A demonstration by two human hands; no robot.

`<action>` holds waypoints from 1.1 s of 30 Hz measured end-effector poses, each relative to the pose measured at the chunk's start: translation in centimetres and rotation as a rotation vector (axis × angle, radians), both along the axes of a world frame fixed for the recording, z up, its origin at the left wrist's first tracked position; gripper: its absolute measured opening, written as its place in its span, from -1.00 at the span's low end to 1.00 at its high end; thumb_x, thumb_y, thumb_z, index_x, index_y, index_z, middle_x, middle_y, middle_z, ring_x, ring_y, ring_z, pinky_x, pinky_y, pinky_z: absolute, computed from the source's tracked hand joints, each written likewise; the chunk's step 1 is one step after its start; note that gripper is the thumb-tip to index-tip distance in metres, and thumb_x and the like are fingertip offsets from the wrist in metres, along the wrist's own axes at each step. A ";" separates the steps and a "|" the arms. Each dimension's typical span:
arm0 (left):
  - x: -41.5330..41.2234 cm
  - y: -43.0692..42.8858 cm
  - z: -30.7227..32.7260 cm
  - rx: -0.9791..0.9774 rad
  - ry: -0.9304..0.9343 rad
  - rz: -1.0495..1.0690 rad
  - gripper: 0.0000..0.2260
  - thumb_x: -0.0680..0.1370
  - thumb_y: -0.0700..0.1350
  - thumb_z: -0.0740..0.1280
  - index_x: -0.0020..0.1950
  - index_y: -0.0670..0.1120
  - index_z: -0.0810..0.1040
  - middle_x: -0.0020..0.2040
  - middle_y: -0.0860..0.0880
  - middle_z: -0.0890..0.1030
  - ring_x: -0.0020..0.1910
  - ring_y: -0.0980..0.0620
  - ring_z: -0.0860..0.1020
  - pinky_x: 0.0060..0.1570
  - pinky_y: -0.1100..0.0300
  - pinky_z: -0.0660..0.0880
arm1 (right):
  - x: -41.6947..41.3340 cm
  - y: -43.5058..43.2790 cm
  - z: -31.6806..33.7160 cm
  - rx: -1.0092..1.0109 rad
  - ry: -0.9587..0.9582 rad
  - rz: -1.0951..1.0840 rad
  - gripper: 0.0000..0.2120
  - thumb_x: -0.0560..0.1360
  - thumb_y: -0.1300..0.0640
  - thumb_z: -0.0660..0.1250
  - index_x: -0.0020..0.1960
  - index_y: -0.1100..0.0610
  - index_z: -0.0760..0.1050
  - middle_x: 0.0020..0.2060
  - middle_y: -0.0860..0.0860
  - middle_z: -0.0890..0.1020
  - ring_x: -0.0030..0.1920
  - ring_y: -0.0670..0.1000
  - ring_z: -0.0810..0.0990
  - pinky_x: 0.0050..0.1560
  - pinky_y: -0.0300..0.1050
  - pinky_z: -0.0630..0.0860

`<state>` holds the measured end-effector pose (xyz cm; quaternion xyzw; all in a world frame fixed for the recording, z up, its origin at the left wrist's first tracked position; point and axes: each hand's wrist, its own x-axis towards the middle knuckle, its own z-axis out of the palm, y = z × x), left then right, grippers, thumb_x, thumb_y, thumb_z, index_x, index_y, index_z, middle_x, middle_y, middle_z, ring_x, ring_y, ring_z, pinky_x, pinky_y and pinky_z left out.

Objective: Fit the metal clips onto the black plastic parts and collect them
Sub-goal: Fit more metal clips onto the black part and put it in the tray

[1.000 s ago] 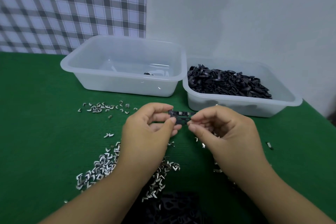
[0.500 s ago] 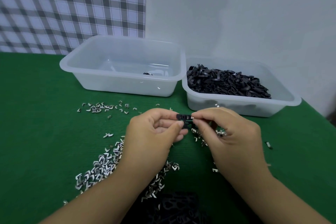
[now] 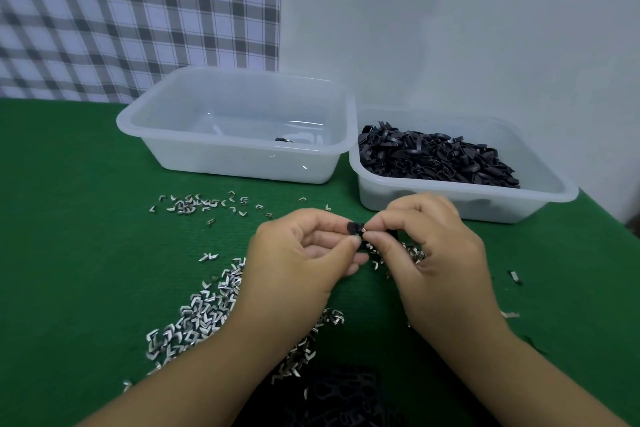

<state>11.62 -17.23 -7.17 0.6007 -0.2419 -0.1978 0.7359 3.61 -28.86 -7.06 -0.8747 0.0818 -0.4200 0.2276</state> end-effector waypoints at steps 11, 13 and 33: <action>-0.1 0.0 -0.1 0.015 -0.076 -0.002 -0.74 0.42 -0.41 0.41 -0.28 -0.05 0.65 -0.37 -0.08 0.68 -0.34 0.02 0.69 -0.35 0.33 0.57 | -0.2 -0.1 0.5 0.005 0.033 0.003 -0.96 0.37 0.21 0.39 -0.23 0.09 0.60 -0.26 -0.09 0.52 -0.14 -0.09 0.44 -0.07 -0.45 0.31; -0.1 0.1 -0.1 0.020 -0.101 -0.003 -0.75 0.42 -0.41 0.41 -0.25 -0.05 0.65 -0.36 -0.08 0.68 -0.35 0.04 0.69 -0.35 0.33 0.56 | -0.2 -0.1 0.6 0.049 0.038 0.018 -0.94 0.35 0.23 0.44 -0.24 0.08 0.61 -0.26 -0.11 0.53 -0.14 -0.07 0.47 -0.08 -0.43 0.33; 0.3 0.3 -0.8 0.136 -0.438 0.041 -0.63 0.43 -0.37 0.42 -0.14 0.12 0.45 -0.30 0.02 0.67 -0.32 0.12 0.67 -0.26 0.28 0.59 | -0.4 -0.5 1.9 0.423 0.306 0.215 -0.75 0.39 0.26 0.43 -0.20 -0.11 0.60 -0.21 -0.14 0.64 -0.16 -0.13 0.58 -0.09 -0.22 0.49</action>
